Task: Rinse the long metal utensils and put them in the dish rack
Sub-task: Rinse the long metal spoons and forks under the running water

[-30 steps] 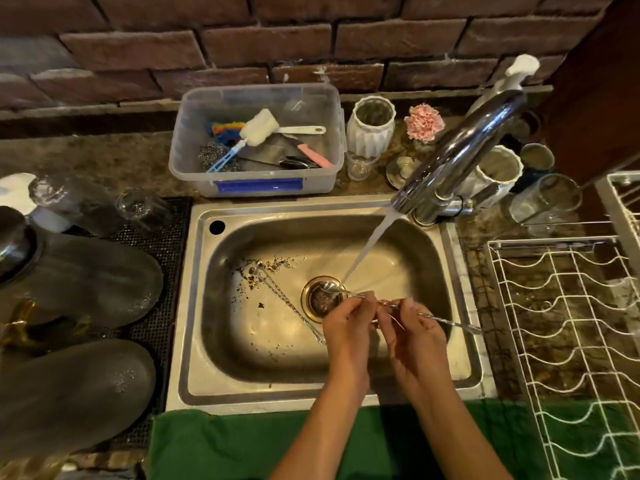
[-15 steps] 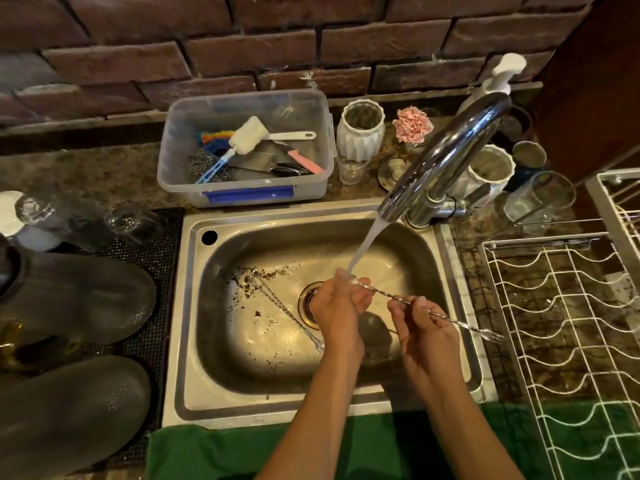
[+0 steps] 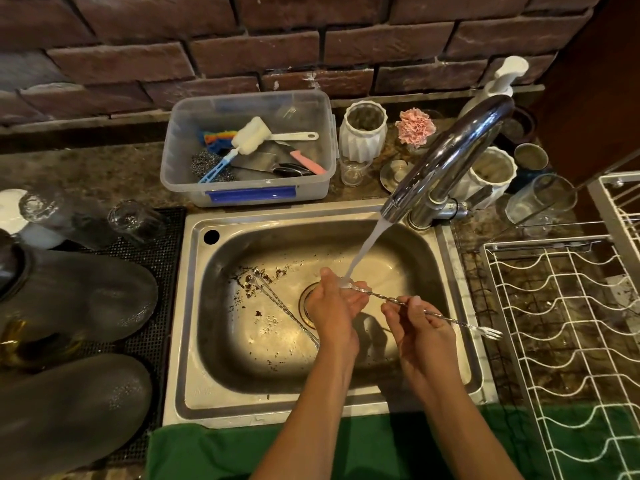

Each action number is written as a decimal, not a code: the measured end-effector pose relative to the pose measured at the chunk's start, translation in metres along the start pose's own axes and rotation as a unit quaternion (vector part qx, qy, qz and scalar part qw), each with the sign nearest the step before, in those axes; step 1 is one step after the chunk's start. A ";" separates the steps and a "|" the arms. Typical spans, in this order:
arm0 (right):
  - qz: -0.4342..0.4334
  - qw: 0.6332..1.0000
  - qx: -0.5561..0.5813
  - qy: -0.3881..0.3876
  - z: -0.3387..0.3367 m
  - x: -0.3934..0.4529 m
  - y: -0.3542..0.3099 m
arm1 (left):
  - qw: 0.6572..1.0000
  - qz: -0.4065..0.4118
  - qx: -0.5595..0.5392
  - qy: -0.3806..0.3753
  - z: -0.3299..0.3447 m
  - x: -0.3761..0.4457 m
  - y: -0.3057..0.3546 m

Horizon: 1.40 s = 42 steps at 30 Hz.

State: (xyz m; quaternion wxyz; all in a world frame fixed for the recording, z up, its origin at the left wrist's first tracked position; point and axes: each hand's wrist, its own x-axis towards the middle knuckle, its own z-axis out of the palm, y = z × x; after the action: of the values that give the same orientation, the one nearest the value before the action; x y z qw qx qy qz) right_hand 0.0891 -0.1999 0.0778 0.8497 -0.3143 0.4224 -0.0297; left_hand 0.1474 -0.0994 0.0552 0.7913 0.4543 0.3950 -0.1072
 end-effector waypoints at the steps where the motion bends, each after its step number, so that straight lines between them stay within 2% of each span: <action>1: -0.001 1.000 0.002 0.001 -0.001 0.000 0.000 | 1.000 0.002 0.007 -0.005 0.000 0.001 0.001; 5: 0.001 1.000 0.004 -0.001 -0.006 0.001 -0.004 | 0.999 0.012 0.015 -0.044 0.001 -0.002 0.002; 13: 0.010 1.000 0.008 -0.001 -0.006 0.001 0.001 | 1.000 0.007 -0.001 0.011 0.002 -0.002 0.003; 20: 0.017 1.000 0.010 -0.020 -0.009 0.002 -0.008 | 0.994 -0.052 -0.064 -0.073 -0.005 -0.007 0.009; 25: 0.018 0.999 0.022 -0.032 -0.008 0.003 -0.018 | 0.987 -0.066 -0.089 -0.119 -0.003 -0.004 0.011; 31: -0.004 1.000 0.007 -0.029 -0.001 0.000 -0.017 | 0.979 -0.078 -0.160 -0.098 0.000 -0.004 0.011; 37: -0.007 0.999 0.014 -0.031 -0.004 0.001 -0.015 | 0.979 -0.075 -0.107 -0.159 -0.006 -0.004 0.014; 42: -0.039 0.999 -0.018 -0.018 0.005 0.004 -0.013 | 0.986 -0.029 -0.064 -0.150 -0.012 -0.006 0.018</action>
State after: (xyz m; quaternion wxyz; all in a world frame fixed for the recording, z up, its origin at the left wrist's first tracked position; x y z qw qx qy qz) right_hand 0.0976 -0.2089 0.0842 0.8497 -0.3460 0.3948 -0.0501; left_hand 0.1465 -0.0807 0.0676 0.8656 0.3697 0.2911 -0.1711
